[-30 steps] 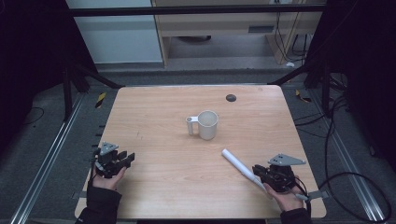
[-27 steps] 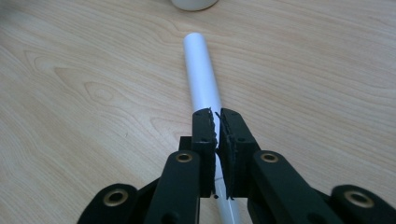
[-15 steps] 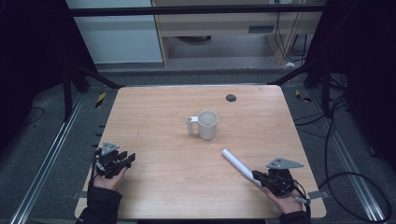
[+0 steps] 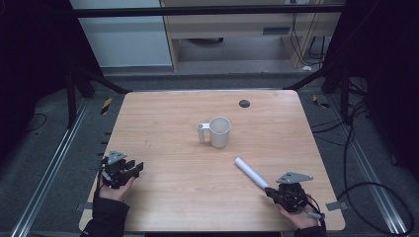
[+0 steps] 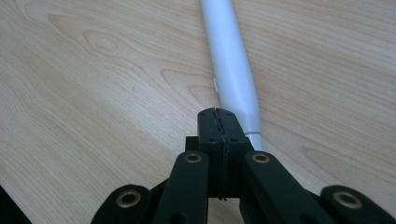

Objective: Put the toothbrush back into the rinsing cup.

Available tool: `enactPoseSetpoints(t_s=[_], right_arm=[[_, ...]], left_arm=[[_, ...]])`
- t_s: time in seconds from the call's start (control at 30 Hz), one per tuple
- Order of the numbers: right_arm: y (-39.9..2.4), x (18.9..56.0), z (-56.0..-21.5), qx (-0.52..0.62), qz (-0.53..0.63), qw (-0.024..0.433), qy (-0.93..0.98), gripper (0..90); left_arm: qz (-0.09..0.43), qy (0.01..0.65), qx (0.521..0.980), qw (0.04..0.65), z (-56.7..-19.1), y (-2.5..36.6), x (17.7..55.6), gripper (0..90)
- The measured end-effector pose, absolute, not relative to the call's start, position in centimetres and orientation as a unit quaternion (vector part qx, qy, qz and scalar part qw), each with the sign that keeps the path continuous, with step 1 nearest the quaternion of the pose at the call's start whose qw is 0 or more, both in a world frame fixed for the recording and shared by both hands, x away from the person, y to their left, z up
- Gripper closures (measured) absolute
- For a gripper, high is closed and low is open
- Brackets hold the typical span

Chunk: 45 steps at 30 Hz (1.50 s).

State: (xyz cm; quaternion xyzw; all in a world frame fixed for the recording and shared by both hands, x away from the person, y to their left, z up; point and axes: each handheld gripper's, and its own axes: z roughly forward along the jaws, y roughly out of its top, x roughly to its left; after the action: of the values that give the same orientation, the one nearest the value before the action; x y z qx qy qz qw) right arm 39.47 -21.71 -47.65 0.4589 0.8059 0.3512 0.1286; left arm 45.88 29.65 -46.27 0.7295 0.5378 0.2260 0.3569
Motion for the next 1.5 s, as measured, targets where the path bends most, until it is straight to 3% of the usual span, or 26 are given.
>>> enactPoseSetpoints(t_s=[1.5], right_arm=[[-22.7,39.6,-48.7,0.49,0.301,0.135,0.807,90.0]], left_arm=[[0.23,0.536,0.733,0.351,-46.4,29.7,46.0,58.8]])
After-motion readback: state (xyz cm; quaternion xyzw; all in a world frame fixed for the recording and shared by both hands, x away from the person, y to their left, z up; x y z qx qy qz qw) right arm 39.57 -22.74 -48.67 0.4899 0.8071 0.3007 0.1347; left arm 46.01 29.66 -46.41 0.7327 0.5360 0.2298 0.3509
